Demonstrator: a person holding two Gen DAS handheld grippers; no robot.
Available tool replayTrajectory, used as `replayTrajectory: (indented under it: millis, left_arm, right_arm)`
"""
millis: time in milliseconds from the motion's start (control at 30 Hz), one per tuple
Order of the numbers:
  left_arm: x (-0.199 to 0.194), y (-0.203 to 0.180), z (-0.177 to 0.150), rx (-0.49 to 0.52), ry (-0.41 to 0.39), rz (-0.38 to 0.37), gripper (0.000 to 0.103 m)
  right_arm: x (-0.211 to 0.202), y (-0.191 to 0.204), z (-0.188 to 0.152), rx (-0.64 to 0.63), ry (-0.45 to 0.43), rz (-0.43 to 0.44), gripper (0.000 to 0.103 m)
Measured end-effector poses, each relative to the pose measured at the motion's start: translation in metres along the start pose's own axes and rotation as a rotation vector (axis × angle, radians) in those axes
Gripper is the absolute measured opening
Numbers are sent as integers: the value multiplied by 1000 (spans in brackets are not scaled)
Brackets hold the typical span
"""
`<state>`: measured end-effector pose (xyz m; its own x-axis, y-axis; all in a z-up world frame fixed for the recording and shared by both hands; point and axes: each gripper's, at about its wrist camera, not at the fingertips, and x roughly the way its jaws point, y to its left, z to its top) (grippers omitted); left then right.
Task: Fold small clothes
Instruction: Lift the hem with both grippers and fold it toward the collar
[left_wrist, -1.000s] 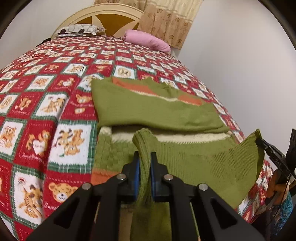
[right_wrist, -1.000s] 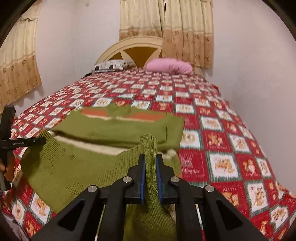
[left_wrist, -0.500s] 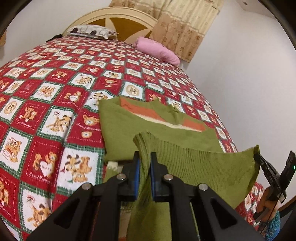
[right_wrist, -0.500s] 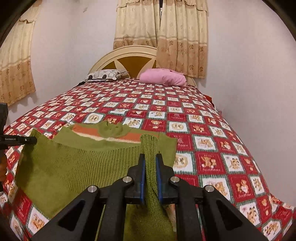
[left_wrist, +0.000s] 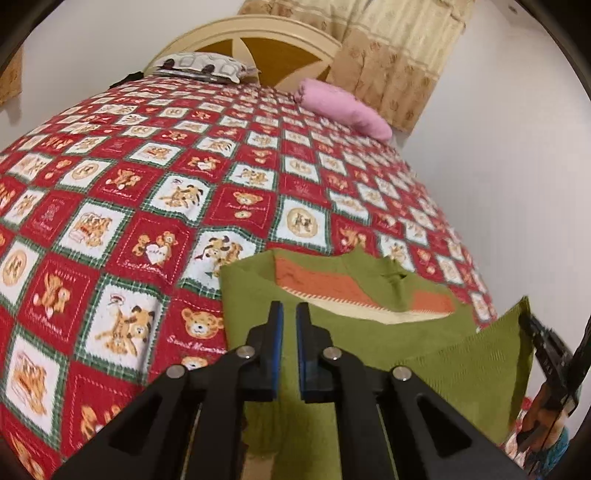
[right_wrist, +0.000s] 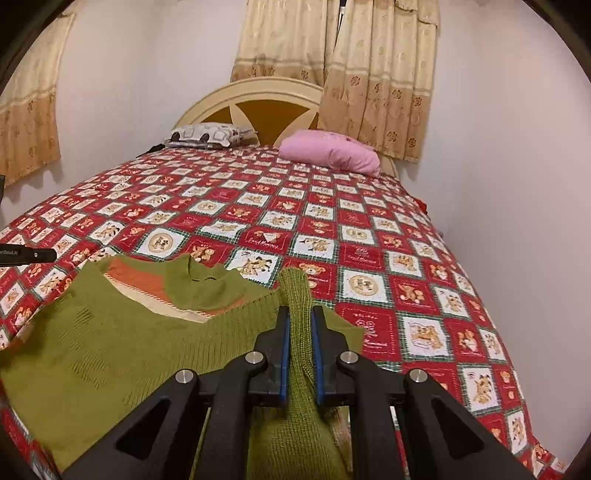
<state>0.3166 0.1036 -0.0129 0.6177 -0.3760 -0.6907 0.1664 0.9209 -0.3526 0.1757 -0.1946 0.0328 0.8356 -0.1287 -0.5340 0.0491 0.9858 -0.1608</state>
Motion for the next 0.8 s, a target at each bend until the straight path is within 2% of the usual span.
replayTrajectory:
  millis: [33,67,133,200,267,400,467,500,533,567,600,733,800]
  left_arm:
    - [2,0,-2,16,21,-12,7]
    - [4,1,-5,38,46,-25,13]
    - [6,0,-13,84,76,-20,28]
    - [7,-2,-22,123,84,-8,54]
    - [10,-6,-31,153,98,-7,62]
    - [24,-8,-43,158,150,13,62]
    - [28,-11,-47,164,163,13,56]
    - [30,-14,-49,186,165,29,43]
    - [31,-16,-52,206,171,43,36]
    - [31,-19,-53,223,176,42,19]
    - [29,-20,-54,224,175,31,11]
    - [17,-28,-54,252,140,43,10]
    - [9,-27,-48,216,129,9,9]
  right_arm:
    - [1,2,-2,-12,0,-3,9]
    - [0,4,-4,-28,-5,-10,9]
    - [-3,7,-9,-49,-13,-15,9]
    - [-4,7,-15,-47,-6,-8,9]
    - [-4,6,-19,-36,6,4,9]
    - [-2,5,-25,-17,23,5,9]
    - [-4,5,-27,-10,23,4,9]
    - [-5,4,-27,-7,23,4,9]
    - [-6,3,-27,-4,25,4,9]
    - [-7,3,-28,0,28,4,9]
    - [-7,3,-29,3,29,3,9]
    - [-14,3,-31,8,27,-2,9]
    - [-19,2,-28,8,16,2,9]
